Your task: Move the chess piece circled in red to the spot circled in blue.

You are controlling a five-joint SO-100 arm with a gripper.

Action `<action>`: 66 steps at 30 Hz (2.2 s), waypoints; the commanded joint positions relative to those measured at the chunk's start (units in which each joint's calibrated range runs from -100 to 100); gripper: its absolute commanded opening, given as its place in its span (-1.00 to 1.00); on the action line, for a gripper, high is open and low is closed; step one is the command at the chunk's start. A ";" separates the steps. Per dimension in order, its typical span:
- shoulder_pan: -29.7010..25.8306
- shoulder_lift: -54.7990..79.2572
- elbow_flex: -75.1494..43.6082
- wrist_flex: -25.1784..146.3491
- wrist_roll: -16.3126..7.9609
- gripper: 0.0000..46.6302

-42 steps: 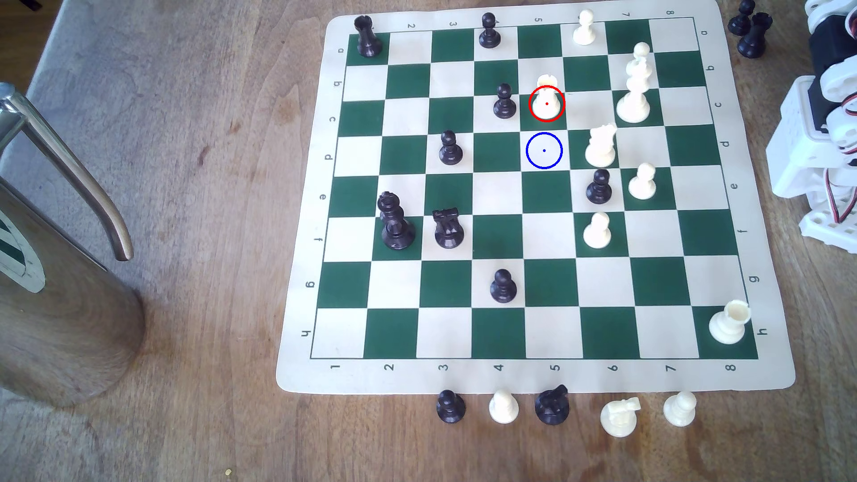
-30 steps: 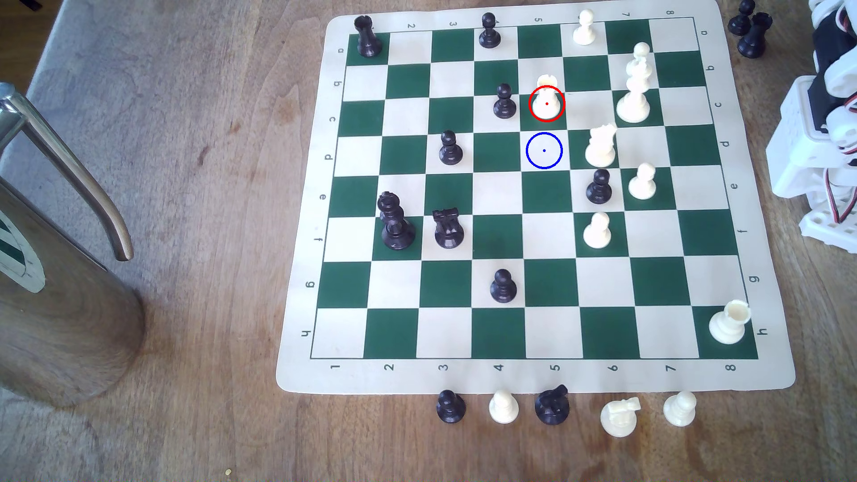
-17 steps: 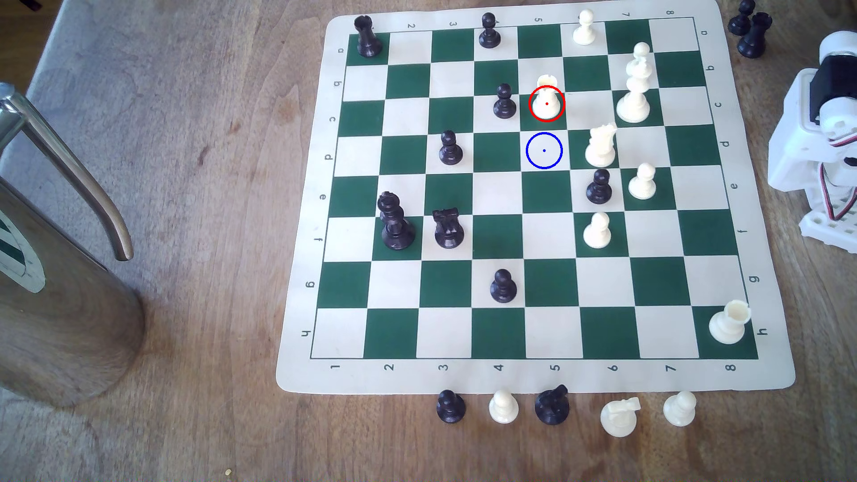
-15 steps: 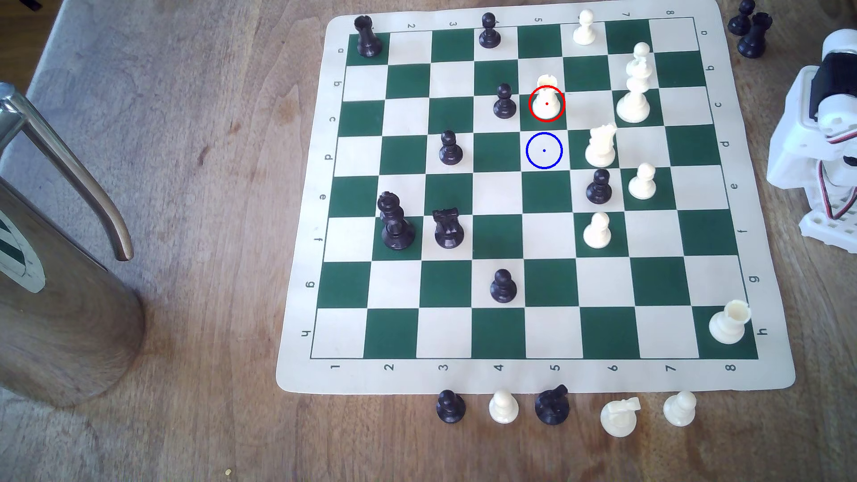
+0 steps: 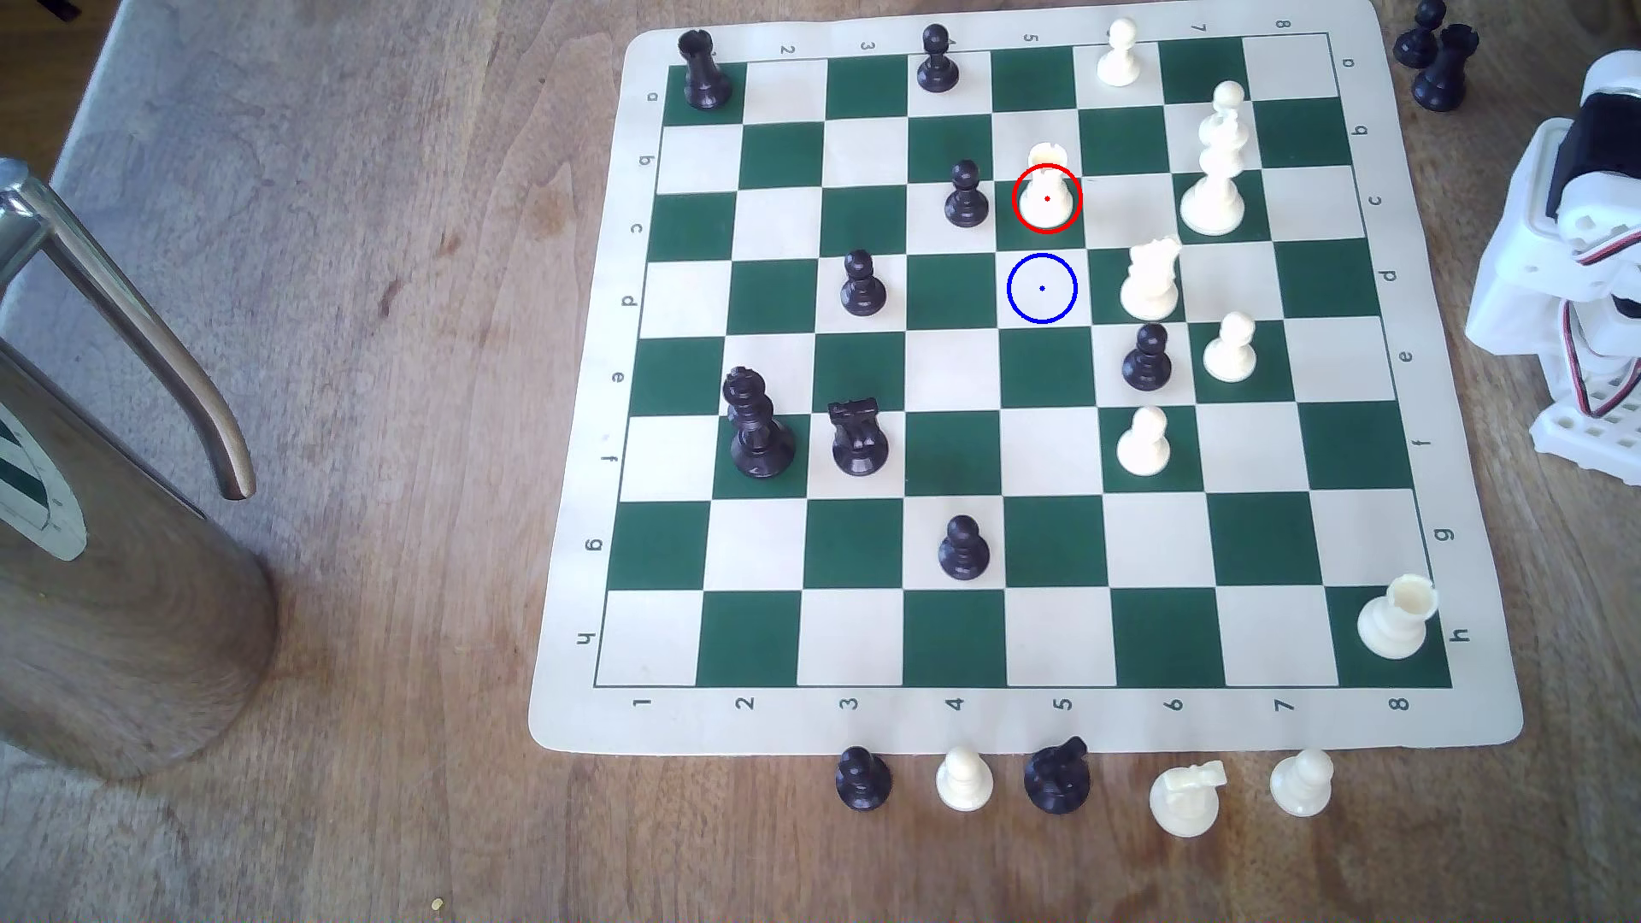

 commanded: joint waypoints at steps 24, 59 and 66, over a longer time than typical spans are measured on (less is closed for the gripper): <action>2.93 46.48 -14.86 7.05 -5.37 -0.05; 3.63 66.01 -16.04 -9.66 -7.28 -0.13; 3.47 67.79 -15.14 -9.66 -6.84 -0.14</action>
